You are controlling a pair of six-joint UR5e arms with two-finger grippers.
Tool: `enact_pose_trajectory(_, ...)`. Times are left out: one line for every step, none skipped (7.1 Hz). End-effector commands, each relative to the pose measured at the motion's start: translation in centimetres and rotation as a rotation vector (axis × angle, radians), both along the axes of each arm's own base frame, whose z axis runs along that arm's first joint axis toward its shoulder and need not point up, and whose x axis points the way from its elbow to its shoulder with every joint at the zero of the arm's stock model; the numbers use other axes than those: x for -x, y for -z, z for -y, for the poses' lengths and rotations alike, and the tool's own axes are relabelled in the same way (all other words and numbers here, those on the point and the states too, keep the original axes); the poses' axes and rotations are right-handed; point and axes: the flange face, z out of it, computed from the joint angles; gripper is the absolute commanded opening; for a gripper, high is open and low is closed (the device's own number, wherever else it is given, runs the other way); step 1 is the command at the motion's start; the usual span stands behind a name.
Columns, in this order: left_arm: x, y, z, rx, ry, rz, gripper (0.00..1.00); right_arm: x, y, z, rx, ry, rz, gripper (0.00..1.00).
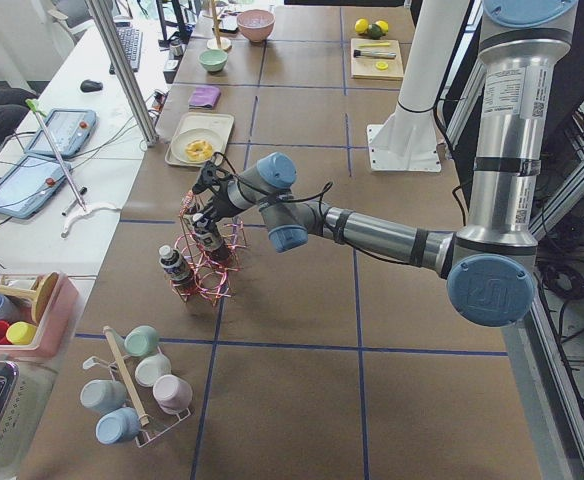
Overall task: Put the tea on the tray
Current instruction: 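Lower the left gripper onto a tea bottle in the copper rack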
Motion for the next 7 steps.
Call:
enact_pose_trajectory(2.2, 0.7, -0.7, 0.001, -0.029, -0.037, 0.08, 0.0, -0.1, 0.0, 0.002, -0.001, -0.001, 1.00)
enact_pose_trajectory(3.5, 0.8, -1.9, 0.004, -0.031, -0.048, 0.08, 0.0, -0.1, 0.0, 0.002, -0.001, -0.001, 1.00)
enact_pose_trajectory(4.1, 1.4, -3.3, -0.004, -0.029, -0.052, 0.08, 0.0, -0.2, 0.0, 0.003, 0.001, -0.001, 1.00)
enact_pose_trajectory(5.6, 1.9, -4.0, -0.014, -0.006, -0.056, 0.08, 0.0, -0.2, 0.0, 0.003, 0.001, -0.001, 1.00)
enact_pose_trajectory(6.7, 3.0, -4.5, -0.032, 0.014, -0.064, 0.08, 0.0, -0.2, 0.0, 0.005, -0.001, -0.001, 1.00)
enact_pose_trajectory(7.9, 3.5, -5.2, -0.024, 0.046, -0.089, 0.07, 0.0, -0.3, 0.0, 0.006, 0.001, -0.001, 1.00)
enact_pose_trajectory(8.1, 4.5, -5.6, -0.021, 0.056, -0.116, 0.07, 0.0, -0.3, 0.0, 0.006, 0.001, -0.001, 1.00)
